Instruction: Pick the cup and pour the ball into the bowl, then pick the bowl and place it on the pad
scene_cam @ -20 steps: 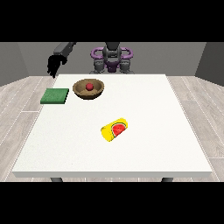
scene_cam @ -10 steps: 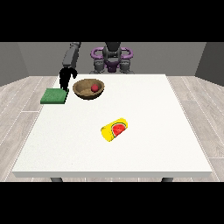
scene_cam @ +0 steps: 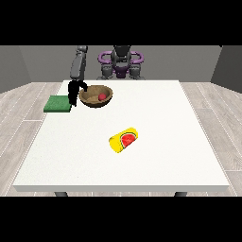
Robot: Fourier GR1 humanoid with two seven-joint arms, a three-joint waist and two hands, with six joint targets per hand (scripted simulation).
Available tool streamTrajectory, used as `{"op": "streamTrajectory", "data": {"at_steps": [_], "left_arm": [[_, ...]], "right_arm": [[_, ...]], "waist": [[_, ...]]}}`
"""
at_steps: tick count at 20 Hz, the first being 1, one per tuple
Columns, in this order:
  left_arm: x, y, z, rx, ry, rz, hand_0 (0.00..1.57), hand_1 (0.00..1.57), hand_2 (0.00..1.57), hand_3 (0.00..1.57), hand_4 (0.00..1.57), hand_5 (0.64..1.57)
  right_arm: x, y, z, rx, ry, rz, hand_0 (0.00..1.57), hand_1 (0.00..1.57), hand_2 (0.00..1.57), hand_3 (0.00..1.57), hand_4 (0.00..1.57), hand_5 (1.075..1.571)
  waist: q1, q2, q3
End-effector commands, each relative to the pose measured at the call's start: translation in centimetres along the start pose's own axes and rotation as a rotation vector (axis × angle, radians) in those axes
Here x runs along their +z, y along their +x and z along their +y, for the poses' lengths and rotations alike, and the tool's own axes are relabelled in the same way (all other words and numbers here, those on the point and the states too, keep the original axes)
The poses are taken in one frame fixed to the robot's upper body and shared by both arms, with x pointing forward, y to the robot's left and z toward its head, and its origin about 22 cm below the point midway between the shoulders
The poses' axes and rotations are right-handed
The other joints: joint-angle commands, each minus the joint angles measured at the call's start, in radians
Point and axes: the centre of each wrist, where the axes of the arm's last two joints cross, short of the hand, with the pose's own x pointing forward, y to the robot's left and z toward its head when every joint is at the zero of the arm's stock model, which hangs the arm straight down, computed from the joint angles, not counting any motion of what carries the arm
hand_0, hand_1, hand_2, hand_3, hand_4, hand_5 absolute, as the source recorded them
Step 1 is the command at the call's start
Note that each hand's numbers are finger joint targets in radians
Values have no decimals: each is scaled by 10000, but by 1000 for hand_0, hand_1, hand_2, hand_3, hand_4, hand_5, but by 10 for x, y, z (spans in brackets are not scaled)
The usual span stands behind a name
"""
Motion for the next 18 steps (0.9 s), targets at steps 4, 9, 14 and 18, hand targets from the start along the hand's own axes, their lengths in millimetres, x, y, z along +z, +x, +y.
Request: {"op": "streamTrajectory", "data": {"at_steps": [4, 9, 14, 18], "left_arm": [[13, 16, 11, -13, 39, -563, 0, 0, 0, 0, 1017, 1536], [16, 22, 25, -191, -140, -891, 0, 0, 0, 0, 1019, 1536], [11, 22, 6, -99, -282, -549, 0, 0, 0, 0, 1022, 1537], [23, 11, 19, 151, 64, -618, 0, 0, 0, 0, 1022, 1543]], "right_arm": [[-1, -9, -19, -88, -355, -359, 0, 0, 0, 0, 476, 1548], [-10, -2, 0, -46, 13, -985, 0, 0, 0, 0, 452, 1547], [-27, -2, 43, -59, -105, -417, 0, 0, 0, 0, 463, 1550], [-14, -21, 45, -20, -479, -125, 0, 0, 0, 0, 498, 1556]], "waist": [[204, 457, 7], [194, 892, 2], [306, 534, 2], [159, 579, 0]]}}
